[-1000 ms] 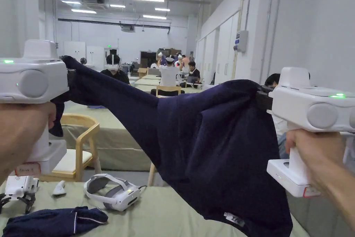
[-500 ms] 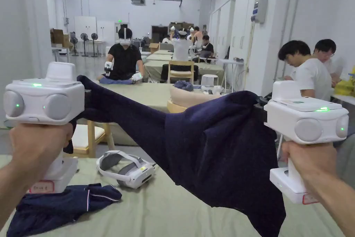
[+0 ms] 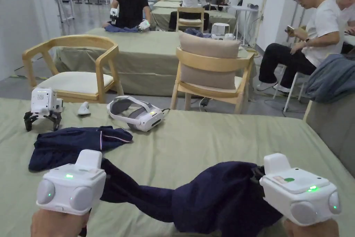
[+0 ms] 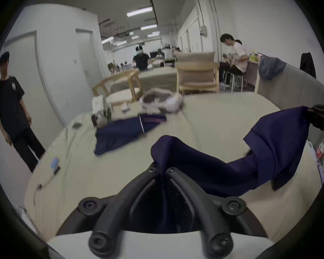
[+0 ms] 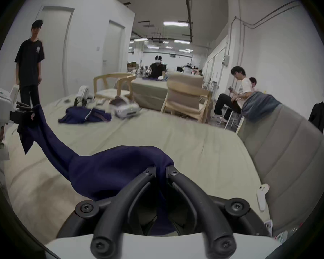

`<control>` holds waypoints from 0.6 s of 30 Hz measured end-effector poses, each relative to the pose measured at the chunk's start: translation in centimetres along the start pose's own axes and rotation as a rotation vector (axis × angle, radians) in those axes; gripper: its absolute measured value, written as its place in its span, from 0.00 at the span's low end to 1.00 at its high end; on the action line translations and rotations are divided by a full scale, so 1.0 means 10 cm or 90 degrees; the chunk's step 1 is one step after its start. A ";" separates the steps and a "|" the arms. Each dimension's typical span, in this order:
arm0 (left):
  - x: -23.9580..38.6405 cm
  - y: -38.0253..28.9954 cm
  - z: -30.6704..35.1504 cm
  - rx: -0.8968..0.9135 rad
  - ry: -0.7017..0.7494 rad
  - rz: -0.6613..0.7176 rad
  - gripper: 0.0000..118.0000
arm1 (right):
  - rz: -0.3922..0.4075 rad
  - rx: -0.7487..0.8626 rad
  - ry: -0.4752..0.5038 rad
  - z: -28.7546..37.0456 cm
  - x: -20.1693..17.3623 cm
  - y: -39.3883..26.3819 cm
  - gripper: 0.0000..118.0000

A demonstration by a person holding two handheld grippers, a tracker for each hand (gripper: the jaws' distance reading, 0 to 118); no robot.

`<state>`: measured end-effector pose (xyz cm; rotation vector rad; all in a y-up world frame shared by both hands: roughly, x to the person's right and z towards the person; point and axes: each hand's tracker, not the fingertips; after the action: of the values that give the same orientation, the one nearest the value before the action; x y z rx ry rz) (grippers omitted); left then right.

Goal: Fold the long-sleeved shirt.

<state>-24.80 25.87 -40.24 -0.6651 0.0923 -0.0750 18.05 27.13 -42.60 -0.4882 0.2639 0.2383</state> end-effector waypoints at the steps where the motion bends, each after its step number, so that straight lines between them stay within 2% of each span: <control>1: -0.01 -0.18 0.04 -0.013 -0.011 0.000 0.05 | -0.006 0.004 0.001 0.11 -0.07 -0.17 0.06; 4: -0.04 -0.72 0.25 -0.042 -0.022 -0.028 0.05 | -0.018 0.001 0.019 0.48 -0.21 -0.65 0.06; 6: -0.07 -1.02 0.46 -0.034 -0.012 -0.021 0.05 | -0.009 -0.010 0.014 0.76 -0.33 -0.94 0.06; 9: -0.10 -1.41 0.72 -0.045 -0.018 -0.016 0.05 | -0.027 -0.016 0.020 1.11 -0.44 -1.33 0.06; 11: -0.11 -1.63 0.91 -0.058 -0.025 -0.021 0.05 | -0.043 -0.033 0.033 1.27 -0.51 -1.54 0.05; 12: -0.10 -1.72 0.98 -0.055 -0.019 -0.019 0.05 | -0.033 -0.031 0.030 1.35 -0.57 -1.63 0.05; 16: -0.11 -1.97 1.21 -0.061 -0.029 -0.020 0.05 | -0.041 -0.050 0.043 1.61 -0.76 -1.98 0.05; 18: -0.10 -2.04 1.31 -0.057 -0.025 -0.012 0.05 | -0.066 -0.073 0.046 1.67 -0.80 -2.13 0.05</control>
<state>-25.21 17.97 -17.29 -0.7565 0.0513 -0.0757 19.80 15.77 -16.87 -0.6228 0.2963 0.1350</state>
